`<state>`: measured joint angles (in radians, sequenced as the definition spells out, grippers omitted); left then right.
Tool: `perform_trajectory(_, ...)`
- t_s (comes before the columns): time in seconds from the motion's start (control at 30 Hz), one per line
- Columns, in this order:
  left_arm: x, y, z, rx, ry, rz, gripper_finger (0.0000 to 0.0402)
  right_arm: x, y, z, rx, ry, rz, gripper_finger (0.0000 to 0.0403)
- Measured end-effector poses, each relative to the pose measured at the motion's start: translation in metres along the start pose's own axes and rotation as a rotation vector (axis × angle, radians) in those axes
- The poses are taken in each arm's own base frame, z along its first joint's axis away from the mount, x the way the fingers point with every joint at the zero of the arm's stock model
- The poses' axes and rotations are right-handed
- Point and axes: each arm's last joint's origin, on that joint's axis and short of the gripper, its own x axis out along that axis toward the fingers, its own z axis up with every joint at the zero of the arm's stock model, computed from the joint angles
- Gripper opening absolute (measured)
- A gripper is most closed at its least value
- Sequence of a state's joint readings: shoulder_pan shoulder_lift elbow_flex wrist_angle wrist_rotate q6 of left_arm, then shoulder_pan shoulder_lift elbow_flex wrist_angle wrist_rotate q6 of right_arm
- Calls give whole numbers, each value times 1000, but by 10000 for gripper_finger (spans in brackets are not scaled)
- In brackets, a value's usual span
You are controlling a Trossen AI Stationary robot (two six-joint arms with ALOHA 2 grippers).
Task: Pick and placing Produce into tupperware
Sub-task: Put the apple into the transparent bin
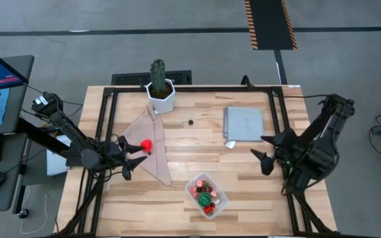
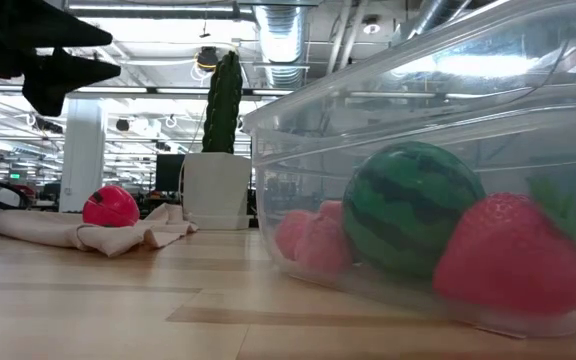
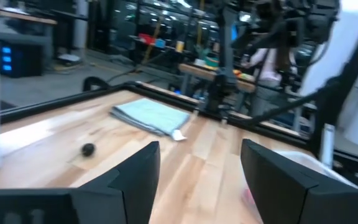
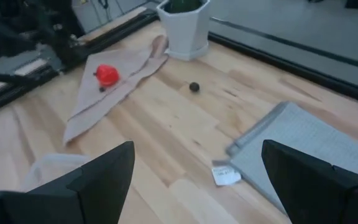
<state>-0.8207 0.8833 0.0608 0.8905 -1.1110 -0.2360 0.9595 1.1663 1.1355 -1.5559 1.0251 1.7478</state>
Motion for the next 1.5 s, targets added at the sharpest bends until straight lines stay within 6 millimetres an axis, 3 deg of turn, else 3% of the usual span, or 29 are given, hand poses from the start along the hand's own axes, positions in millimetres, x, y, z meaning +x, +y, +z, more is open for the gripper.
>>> perform_trajectory(0.27,0,3,-2,-9,-9,82,295,-4,-8,3,27,9,23,373)
perform_trajectory(0.57,2,-2,0,56,8,59,393,-13,-42,26,132,26,108,373)
perform_trajectory(0.77,1,-4,5,21,4,12,388,-17,-62,35,187,41,153,372)
perform_trajectory(1.0,0,-5,7,88,10,28,387,-18,-67,34,126,157,167,372)
perform_trajectory(1.3,11,-27,42,174,9,289,387,-18,-62,31,116,225,164,372)
perform_trajectory(1.5,24,-29,69,169,10,400,387,-18,-62,31,119,226,165,372)
